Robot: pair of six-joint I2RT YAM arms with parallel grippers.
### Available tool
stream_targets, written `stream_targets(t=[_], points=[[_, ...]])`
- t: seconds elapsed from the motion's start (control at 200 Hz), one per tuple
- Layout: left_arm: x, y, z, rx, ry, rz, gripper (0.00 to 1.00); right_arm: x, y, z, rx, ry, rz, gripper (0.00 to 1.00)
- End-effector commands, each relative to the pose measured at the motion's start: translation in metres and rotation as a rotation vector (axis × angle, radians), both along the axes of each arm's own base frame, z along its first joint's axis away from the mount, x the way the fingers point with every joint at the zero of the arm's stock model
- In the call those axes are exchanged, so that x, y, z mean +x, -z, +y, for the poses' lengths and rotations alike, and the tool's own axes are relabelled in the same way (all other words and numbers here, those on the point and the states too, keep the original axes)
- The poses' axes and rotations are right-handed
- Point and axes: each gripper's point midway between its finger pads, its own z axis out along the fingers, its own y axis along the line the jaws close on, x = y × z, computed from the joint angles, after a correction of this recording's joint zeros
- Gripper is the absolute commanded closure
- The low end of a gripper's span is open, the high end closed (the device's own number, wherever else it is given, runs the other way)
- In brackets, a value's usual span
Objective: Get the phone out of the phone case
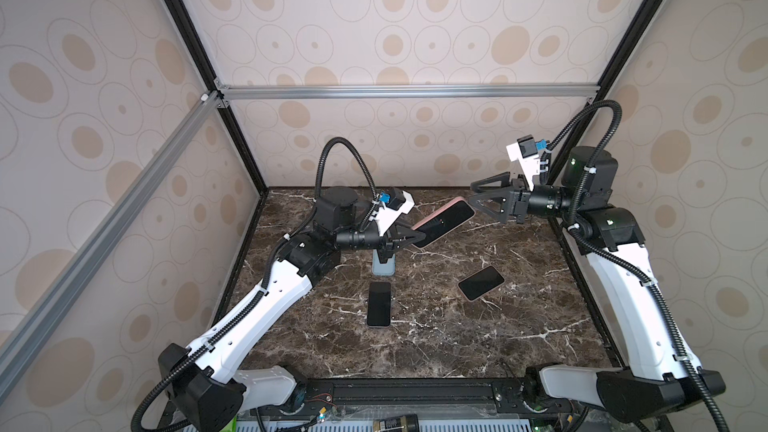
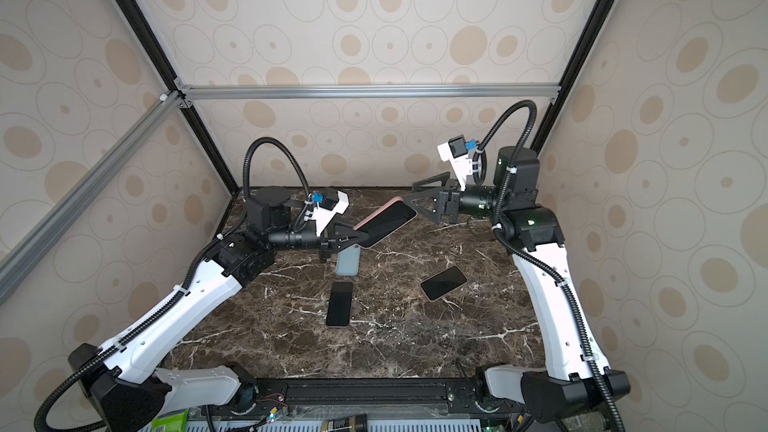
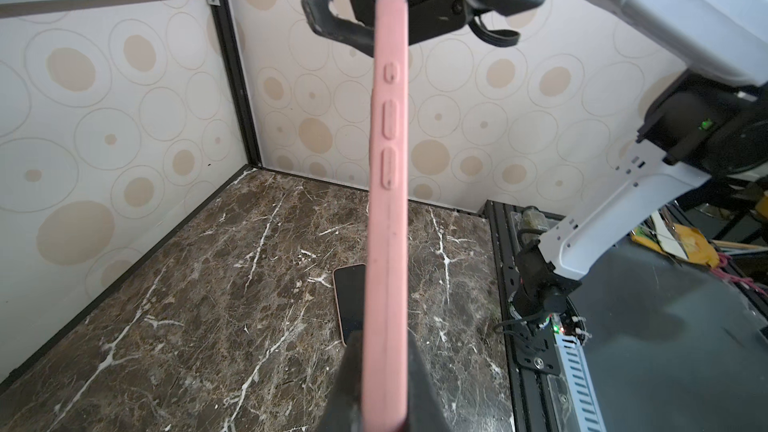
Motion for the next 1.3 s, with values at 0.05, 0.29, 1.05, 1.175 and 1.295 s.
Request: stream_targets(t=[0.05,0.29,1.05,1.175,1.295], points=[[-0.024,-0.040,0.009,-0.092,0.068,-0.216,1.00,-0.023,-0.011,0.005,0.059,-0.138,-0.060,0.29],[-0.024,-0.038,0.007,-0.089,0.082,-0.215,1.00,-0.039,-0.005,0.020,0.038,-0.191,-0.075,0.37],[-0.029,-0.042,0.010,-0.120,0.081,-0.217,1.00,-0.056,-0.005,0.049,0.066,-0.298,-0.022,0.67],[-0.028,-0.043,0.012,-0.121,0.062,-0.226,1.00,-0.055,-0.004,0.050,0.073,-0.302,-0.005,0.72],[-0.020,-0.046,0.015,-0.119,0.005,-0.256,1.00,-0.052,-0.003,0.050,0.073,-0.281,0.021,0.74]])
